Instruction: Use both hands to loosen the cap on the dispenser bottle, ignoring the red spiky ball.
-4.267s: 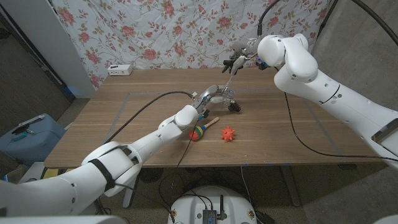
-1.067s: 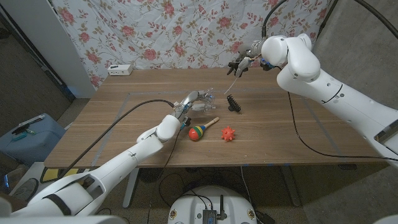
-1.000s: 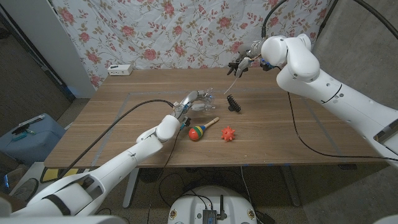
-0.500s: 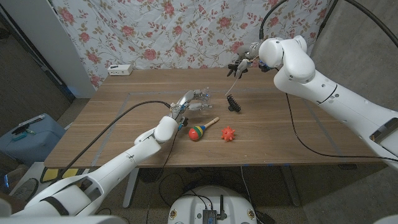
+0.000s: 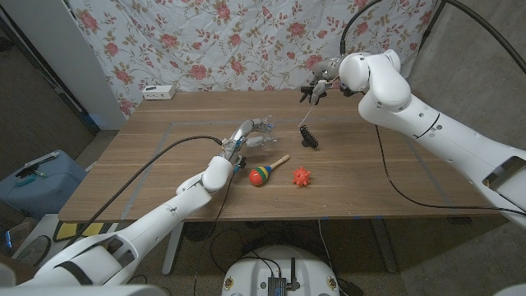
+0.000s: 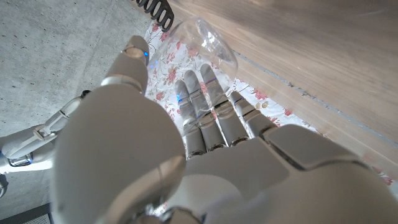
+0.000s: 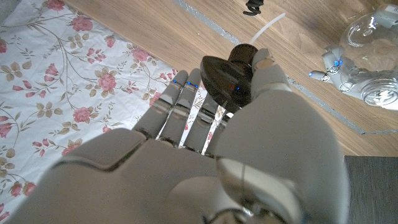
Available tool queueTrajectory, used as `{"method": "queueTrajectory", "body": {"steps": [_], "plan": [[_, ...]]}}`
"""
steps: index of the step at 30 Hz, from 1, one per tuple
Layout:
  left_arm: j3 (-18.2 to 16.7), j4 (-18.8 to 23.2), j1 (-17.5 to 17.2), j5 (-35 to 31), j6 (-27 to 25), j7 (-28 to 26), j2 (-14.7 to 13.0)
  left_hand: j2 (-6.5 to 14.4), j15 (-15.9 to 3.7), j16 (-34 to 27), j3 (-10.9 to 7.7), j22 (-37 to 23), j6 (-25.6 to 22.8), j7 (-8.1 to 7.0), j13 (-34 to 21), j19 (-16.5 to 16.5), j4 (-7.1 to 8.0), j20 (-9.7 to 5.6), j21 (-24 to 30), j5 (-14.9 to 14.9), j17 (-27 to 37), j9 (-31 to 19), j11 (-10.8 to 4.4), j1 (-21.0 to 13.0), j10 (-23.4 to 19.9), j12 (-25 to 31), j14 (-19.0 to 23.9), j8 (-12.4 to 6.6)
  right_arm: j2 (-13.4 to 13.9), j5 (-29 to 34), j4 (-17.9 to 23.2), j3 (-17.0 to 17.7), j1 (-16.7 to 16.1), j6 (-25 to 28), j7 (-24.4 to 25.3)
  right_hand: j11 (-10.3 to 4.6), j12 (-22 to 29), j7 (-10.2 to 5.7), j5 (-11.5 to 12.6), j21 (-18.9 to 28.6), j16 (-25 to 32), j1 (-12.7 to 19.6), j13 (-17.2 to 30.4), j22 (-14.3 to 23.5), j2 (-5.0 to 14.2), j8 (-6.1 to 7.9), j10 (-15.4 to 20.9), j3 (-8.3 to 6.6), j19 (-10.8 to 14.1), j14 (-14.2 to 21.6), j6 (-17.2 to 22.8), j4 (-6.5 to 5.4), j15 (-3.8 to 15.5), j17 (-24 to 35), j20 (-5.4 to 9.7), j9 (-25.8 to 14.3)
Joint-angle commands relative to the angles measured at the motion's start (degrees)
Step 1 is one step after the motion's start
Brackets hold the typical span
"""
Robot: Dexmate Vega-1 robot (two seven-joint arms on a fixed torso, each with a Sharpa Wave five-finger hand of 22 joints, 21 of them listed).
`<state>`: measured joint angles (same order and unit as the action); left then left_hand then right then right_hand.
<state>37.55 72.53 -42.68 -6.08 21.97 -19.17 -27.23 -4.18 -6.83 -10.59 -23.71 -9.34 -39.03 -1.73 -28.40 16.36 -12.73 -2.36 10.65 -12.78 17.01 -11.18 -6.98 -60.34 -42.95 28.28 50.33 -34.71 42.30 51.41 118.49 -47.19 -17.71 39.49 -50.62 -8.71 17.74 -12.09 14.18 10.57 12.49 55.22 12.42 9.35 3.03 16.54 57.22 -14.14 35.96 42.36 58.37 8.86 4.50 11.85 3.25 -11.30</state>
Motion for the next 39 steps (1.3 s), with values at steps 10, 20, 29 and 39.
{"method": "queueTrajectory", "body": {"steps": [10,20,29,39], "plan": [[-0.31,-3.45,-0.22,1.4,0.24,-0.99,0.65,8.98,-2.8,0.66,-6.14,-0.18,-0.69,-1.14,3.49,0.02,3.35,-2.61,-0.04,0.16,-5.28,0.86,0.1,8.64,0.34,-3.56,-2.68,4.29,-1.71,1.65,-2.63,-0.71,-0.23,-0.14,0.8,-3.0,0.23,-0.23,-0.09,-0.09,-0.12,1.3,0.31,0.07,1.18,0.1,3.31,-0.1,-0.02,0.66,0.57,-0.37,8.57,0.26,-0.02,-0.37],[-0.6,-3.78,-0.69,2.38,0.02,-1.89,1.17,7.29,-3.0,0.98,-7.05,-0.23,1.48,-1.54,6.54,0.02,2.92,-2.77,0.01,0.29,-7.55,1.06,0.22,8.31,2.46,-6.77,-6.36,8.21,-1.84,2.44,-2.91,-0.65,-0.81,0.14,1.31,-2.99,0.09,-0.25,-0.13,-0.07,-0.3,1.21,0.32,0.07,1.18,0.02,3.21,-0.1,-0.01,0.55,0.57,-0.44,8.51,0.21,-0.06,-0.38],[-0.72,-4.19,-1.03,3.26,0.03,-2.22,1.63,6.11,-3.07,1.02,-7.27,-0.27,2.57,-1.48,8.55,-0.07,2.95,-2.77,0.03,0.54,-7.89,1.09,0.52,8.2,3.39,-8.64,-8.26,10.52,-1.89,2.55,-3.04,-0.39,-1.42,0.43,1.77,-2.99,-0.05,-0.25,-0.16,-0.06,-0.36,1.18,0.37,0.07,1.2,-0.07,3.11,-0.1,-0.03,0.58,0.55,-0.47,8.55,0.24,-0.07,-0.38],[-0.5,-7.78,0.08,4.54,2.2,-2.22,3.39,5.21,-3.04,1.01,-7.15,-0.29,4.05,-1.28,10.27,-0.18,2.83,-2.67,0.05,0.86,-7.92,1.06,0.81,7.79,4.18,-10.23,-9.76,12.7,-2.23,2.91,-3.63,-0.57,-1.33,0.54,2.04,-2.98,-0.15,-0.26,-0.22,-0.05,-0.38,1.14,0.41,0.07,1.16,-0.13,3.12,-0.05,-0.04,0.63,0.62,-0.48,8.52,0.3,-0.09,-0.39]]}}
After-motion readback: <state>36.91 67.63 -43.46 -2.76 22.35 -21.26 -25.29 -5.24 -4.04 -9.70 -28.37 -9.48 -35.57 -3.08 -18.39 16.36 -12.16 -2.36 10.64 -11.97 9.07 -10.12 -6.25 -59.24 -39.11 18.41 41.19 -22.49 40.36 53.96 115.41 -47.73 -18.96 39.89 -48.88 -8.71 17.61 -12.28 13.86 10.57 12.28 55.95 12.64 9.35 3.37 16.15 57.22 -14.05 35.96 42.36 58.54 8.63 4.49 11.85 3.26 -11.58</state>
